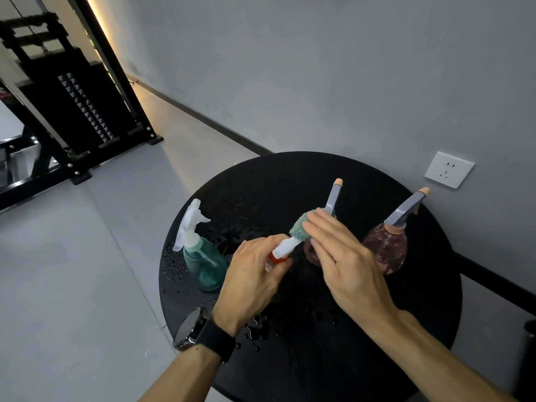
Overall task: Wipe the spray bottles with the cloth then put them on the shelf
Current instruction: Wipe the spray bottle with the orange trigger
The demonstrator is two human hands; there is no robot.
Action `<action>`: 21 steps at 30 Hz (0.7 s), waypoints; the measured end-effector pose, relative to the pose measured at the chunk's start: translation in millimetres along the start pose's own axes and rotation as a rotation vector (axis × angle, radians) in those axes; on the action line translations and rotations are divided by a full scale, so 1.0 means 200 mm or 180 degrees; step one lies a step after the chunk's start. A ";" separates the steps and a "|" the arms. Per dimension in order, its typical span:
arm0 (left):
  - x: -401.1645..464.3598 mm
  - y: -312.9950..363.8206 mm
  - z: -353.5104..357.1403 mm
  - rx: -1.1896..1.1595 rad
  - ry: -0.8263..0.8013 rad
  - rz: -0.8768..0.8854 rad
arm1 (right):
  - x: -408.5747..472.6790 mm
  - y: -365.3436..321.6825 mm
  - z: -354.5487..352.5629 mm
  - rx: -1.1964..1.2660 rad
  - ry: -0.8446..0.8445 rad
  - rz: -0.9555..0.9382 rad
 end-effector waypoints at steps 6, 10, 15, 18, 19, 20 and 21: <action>0.01 0.00 0.00 -0.0153 -0.0019 0.0104 | -0.03 -0.17 0.09 0.0133 -0.0258 -0.0471; 0.01 -0.01 0.01 -0.0235 -0.0030 0.0056 | -0.04 -0.19 0.12 0.0126 -0.0330 -0.0647; 0.01 -0.01 0.02 0.0009 -0.0106 0.0030 | -0.01 -0.07 0.06 0.0033 -0.0216 -0.0316; 0.00 -0.01 0.01 0.0135 -0.0061 0.0006 | 0.00 0.02 0.02 0.0044 -0.0102 -0.0032; 0.00 -0.01 0.01 0.0189 -0.0063 -0.0021 | 0.00 0.05 0.01 0.0051 -0.0055 0.0035; 0.00 -0.02 0.01 0.0220 -0.0077 -0.0052 | 0.00 0.07 -0.01 0.0056 -0.0004 0.0091; -0.01 -0.01 0.01 0.0225 -0.0099 -0.0058 | 0.00 0.09 -0.02 0.0055 0.0042 0.0139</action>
Point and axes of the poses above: each hand's wrist, its own x-axis towards the middle knuckle, its own z-axis out of the palm, y = z × x, the point moved 7 cm from there along x, towards the middle knuckle, and after that the axes turned 9 degrees about -z, right-handed, at the moved point
